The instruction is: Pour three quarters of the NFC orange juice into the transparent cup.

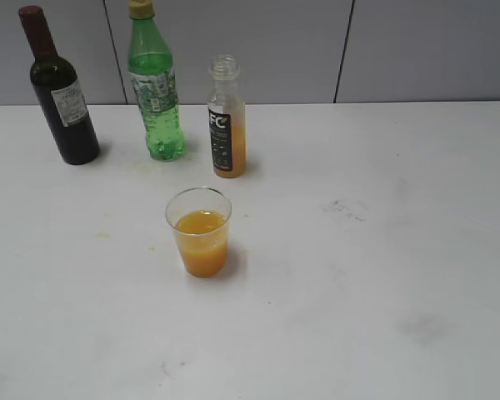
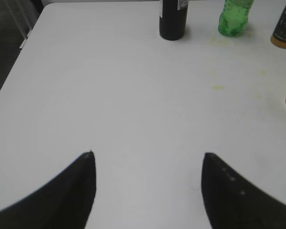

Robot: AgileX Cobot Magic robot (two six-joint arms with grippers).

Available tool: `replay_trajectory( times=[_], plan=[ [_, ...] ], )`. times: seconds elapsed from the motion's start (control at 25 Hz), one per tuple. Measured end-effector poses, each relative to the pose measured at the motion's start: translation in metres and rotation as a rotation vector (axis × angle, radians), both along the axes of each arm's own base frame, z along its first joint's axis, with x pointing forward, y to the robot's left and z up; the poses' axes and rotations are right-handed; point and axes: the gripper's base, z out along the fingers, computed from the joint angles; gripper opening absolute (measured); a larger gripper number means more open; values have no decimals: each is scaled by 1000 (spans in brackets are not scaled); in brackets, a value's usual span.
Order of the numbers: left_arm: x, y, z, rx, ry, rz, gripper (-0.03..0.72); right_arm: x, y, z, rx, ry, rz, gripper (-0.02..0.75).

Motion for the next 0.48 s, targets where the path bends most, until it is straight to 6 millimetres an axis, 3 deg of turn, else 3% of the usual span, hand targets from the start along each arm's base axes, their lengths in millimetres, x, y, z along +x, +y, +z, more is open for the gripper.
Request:
replay_trajectory(
  times=[0.48],
  plan=[
    [0, 1, 0, 5, -2, 4, 521, 0, 0, 0, 0, 0, 1, 591]
  ],
)
